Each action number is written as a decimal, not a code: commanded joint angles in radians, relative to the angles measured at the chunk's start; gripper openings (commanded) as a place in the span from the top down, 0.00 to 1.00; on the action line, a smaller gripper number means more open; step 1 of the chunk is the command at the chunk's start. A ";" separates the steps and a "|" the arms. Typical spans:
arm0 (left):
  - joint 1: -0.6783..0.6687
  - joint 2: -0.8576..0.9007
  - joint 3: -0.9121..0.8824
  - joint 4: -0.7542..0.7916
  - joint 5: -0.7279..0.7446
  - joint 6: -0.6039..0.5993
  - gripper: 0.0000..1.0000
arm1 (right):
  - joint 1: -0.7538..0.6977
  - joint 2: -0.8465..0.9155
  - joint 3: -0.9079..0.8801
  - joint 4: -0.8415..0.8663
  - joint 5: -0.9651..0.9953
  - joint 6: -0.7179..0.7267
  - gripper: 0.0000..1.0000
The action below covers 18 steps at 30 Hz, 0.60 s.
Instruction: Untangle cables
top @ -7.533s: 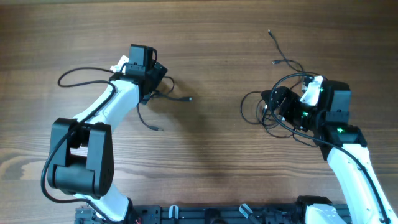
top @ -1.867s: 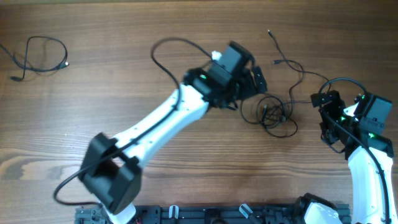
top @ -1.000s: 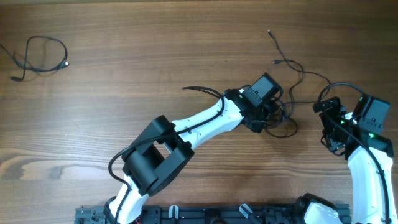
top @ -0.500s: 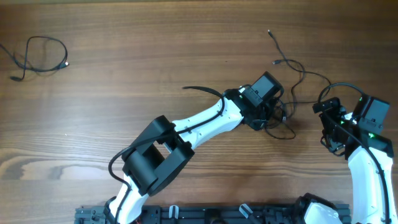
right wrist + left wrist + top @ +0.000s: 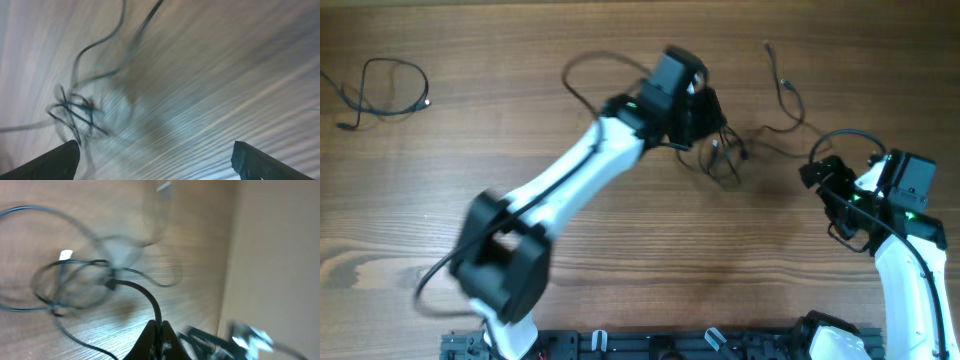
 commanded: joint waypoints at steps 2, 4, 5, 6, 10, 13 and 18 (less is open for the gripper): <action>-0.005 -0.191 0.001 -0.009 0.075 0.427 0.96 | 0.056 -0.012 0.003 0.043 -0.219 -0.073 0.00; -0.006 -0.236 0.001 -0.011 0.075 0.471 0.96 | 0.096 -0.012 0.003 0.095 -0.307 -0.107 0.00; -0.006 -0.254 0.001 -0.011 0.075 0.484 0.96 | 0.118 -0.012 0.003 0.125 -0.341 -0.114 0.00; -0.006 -0.265 0.001 -0.011 0.074 0.485 0.96 | 0.136 -0.012 0.003 0.148 -0.359 -0.113 0.00; -0.005 -0.300 0.001 0.002 0.074 0.486 0.96 | 0.249 -0.012 0.003 0.279 -0.417 -0.099 0.00; -0.004 -0.317 0.001 0.048 0.074 0.486 0.96 | 0.351 -0.007 0.003 0.354 -0.364 -0.046 0.00; 0.020 -0.391 0.001 0.113 0.075 0.483 0.96 | 0.478 0.055 0.003 0.398 -0.081 0.166 0.00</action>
